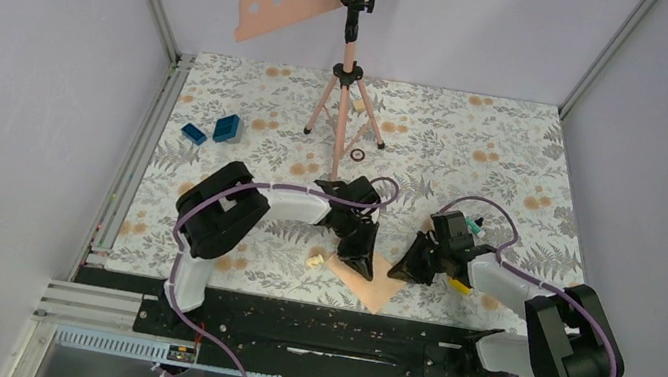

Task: Place the letter into the envelope and seal it
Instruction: Seal the envelope flap on the envelope.

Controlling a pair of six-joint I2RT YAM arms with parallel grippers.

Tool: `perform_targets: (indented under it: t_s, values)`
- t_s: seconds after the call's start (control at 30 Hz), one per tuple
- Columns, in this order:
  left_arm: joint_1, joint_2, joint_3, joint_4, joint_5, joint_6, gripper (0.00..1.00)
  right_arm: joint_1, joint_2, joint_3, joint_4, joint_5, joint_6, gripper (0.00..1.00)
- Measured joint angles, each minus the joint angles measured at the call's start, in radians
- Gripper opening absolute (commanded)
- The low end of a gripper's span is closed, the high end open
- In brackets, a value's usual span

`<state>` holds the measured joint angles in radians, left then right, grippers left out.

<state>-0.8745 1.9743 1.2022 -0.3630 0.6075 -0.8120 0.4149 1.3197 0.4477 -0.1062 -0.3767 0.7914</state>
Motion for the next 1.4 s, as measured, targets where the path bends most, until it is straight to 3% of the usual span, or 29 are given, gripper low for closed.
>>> perform_targets:
  t_s: [0.13, 0.97, 1.4]
  values:
    - [0.018, 0.013, -0.004, -0.016, -0.061, 0.003, 0.0, 0.0, 0.0, -0.002, 0.007, 0.0, 0.002, 0.0]
    - [0.085, -0.051, -0.018, -0.058, -0.104, 0.027, 0.0, -0.017, -0.015, -0.002, -0.005, 0.025, -0.014, 0.0]
    - [0.082, 0.0, -0.013, -0.023, -0.089, 0.021, 0.0, -0.018, -0.015, -0.001, -0.008, 0.025, -0.019, 0.0]
